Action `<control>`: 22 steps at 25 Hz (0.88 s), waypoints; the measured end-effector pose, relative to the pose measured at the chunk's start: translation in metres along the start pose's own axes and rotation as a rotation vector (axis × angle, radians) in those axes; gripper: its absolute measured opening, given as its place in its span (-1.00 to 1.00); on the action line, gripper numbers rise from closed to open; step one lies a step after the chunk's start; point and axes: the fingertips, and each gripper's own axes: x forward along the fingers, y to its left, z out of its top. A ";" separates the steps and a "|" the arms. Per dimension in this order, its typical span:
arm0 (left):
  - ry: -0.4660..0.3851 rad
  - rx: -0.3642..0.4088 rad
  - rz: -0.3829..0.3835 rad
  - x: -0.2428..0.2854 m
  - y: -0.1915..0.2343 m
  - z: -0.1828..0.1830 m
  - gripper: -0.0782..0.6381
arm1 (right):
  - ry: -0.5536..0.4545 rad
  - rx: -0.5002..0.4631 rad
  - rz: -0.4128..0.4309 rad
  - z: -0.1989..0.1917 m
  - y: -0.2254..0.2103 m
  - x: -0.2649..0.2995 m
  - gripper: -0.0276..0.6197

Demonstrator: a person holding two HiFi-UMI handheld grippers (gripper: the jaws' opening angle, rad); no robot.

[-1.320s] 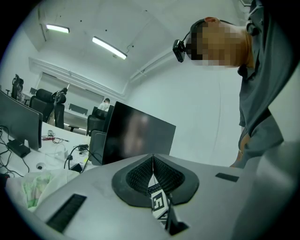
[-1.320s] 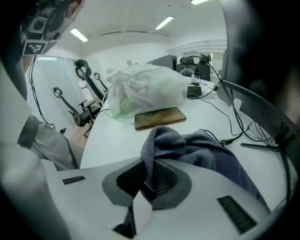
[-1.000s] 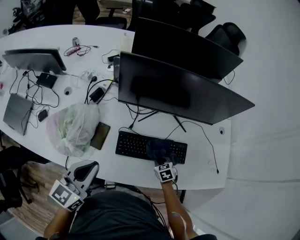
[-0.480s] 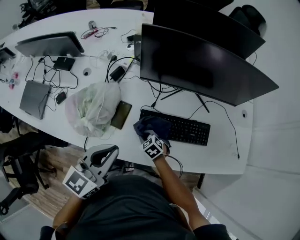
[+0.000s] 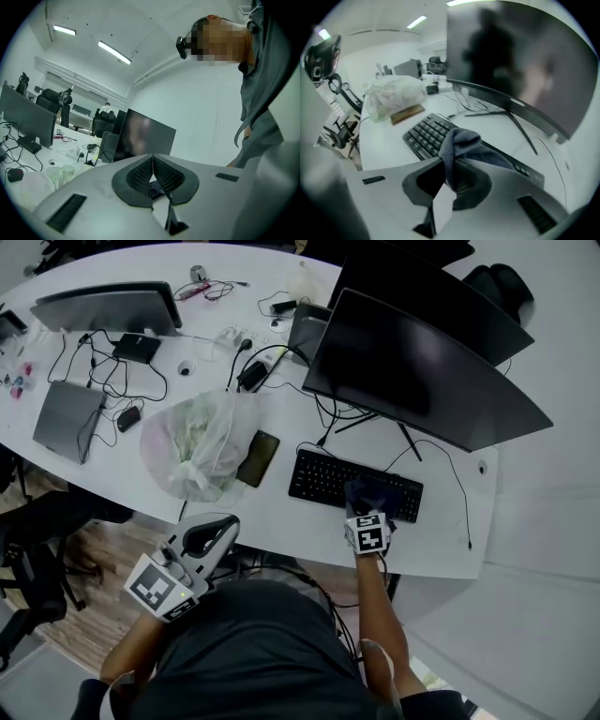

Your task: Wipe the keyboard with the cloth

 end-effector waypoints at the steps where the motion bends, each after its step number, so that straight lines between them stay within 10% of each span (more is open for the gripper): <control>1: 0.001 -0.003 -0.007 -0.003 0.001 -0.001 -0.76 | -0.032 -0.054 0.055 0.024 0.031 0.009 -0.83; 5: -0.011 -0.001 -0.018 -0.014 0.006 0.002 -0.76 | -0.040 -0.224 0.220 0.078 0.126 0.054 -0.83; 8: -0.024 -0.011 -0.009 -0.026 0.016 0.001 -0.76 | 0.011 -0.219 0.190 0.062 0.113 0.071 -0.83; 17: -0.014 -0.039 0.014 -0.037 0.025 -0.015 -0.76 | 0.162 0.149 -0.237 -0.048 -0.079 -0.014 -0.83; 22: 0.016 -0.026 0.014 -0.010 0.009 -0.015 -0.76 | -0.018 -0.108 0.055 0.048 0.032 0.033 -0.83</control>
